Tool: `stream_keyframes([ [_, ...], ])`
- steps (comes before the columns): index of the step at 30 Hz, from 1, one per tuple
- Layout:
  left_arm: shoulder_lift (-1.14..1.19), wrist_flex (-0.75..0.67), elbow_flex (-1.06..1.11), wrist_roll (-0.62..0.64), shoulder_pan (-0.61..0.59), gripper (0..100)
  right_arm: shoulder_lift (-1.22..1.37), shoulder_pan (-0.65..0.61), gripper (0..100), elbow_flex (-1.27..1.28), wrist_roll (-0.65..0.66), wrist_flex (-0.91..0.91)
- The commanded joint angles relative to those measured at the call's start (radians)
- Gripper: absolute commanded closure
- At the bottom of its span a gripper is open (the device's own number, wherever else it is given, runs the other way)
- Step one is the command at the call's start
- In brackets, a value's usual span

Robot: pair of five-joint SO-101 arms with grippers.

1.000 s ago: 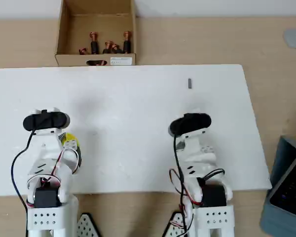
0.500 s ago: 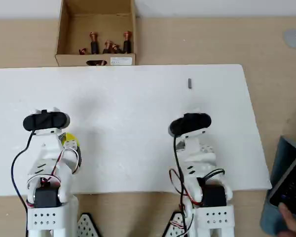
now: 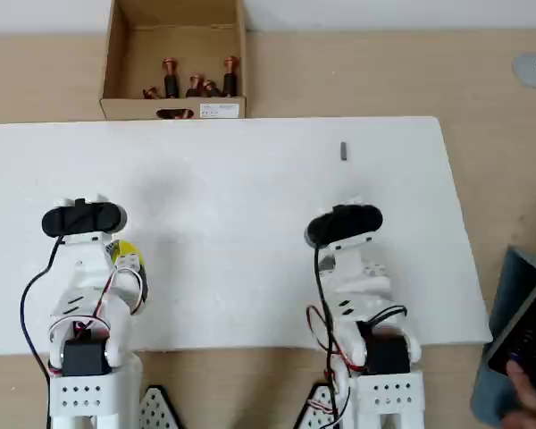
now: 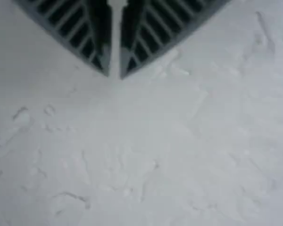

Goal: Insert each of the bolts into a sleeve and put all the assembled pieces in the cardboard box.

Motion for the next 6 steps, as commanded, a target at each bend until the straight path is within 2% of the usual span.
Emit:
stream_keyframes([
  [1, -0.008, -0.006, 0.011, -0.003, -0.006, 100, -0.114, 0.013, 98.8, -0.002, 0.008, 0.003],
  [6, -0.008, -0.006, 0.011, -0.003, -0.006, 100, -0.114, 0.013, 98.8, -0.002, 0.008, 0.003],
])
